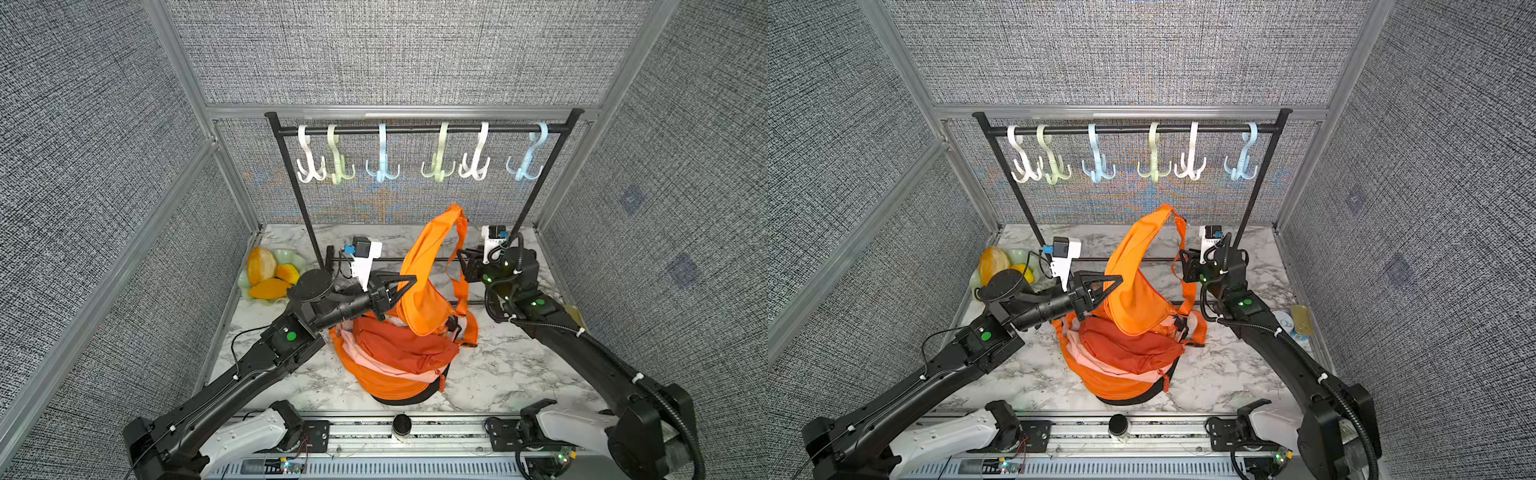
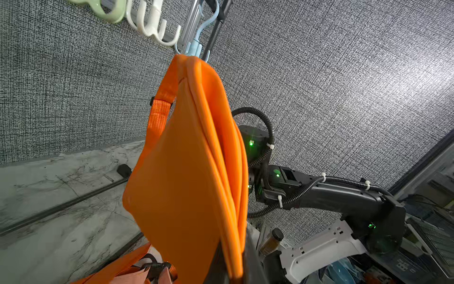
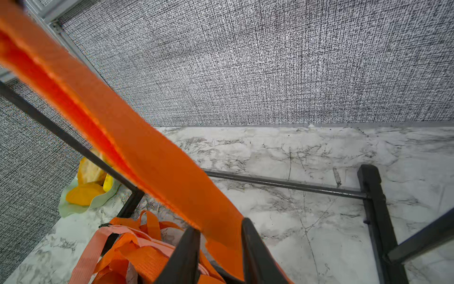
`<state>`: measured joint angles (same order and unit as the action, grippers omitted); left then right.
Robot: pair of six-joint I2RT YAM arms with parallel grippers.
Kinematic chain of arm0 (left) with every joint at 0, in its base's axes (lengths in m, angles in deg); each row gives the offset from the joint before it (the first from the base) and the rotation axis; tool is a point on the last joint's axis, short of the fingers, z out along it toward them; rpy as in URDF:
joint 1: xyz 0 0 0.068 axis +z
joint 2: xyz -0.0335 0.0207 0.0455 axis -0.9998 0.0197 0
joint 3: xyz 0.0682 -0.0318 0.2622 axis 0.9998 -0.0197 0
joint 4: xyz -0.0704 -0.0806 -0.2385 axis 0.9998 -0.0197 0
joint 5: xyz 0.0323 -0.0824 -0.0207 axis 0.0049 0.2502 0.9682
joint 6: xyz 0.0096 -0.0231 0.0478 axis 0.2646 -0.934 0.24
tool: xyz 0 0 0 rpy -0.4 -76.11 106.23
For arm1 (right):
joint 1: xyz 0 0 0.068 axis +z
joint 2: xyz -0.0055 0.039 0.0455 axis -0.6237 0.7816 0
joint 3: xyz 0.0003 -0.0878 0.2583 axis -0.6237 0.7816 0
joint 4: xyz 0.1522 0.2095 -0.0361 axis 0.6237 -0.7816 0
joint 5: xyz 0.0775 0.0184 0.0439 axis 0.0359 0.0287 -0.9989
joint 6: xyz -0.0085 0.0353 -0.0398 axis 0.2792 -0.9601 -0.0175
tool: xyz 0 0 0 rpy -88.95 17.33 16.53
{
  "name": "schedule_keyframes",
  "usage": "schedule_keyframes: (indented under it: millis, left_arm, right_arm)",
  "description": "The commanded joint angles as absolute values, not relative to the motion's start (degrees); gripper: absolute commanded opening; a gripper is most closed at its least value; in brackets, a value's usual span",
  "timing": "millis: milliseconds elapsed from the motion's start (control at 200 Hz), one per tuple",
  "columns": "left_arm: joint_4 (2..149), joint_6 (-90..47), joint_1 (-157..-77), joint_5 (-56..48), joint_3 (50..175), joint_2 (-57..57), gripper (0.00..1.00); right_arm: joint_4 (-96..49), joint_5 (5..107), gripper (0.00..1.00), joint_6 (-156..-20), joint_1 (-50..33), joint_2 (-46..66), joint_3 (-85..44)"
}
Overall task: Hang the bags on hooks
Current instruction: Hang the bag on the hook.
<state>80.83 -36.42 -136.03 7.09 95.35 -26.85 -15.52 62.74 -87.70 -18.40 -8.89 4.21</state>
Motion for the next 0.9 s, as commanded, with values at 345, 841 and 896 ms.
schedule_keyframes:
  millis: [345, 841, 896]
  left_arm:
    - [85.76, -36.32, -136.03, 9.34, 93.75, -27.95, 0.0]
    - [96.5, -34.15, -136.02, 11.97, 85.93, -32.43, 0.0]
    - [98.61, -34.05, -136.04, 12.03, 84.83, -32.45, 0.0]
  right_arm:
    - [-15.57, 59.25, 0.2, -85.81, -18.49, -6.14, -0.88]
    - [-23.0, 70.74, 0.0, -82.22, -20.97, -15.32, -2.67]
    - [-24.62, 72.36, 0.0, -81.39, -21.5, -16.48, -3.44]
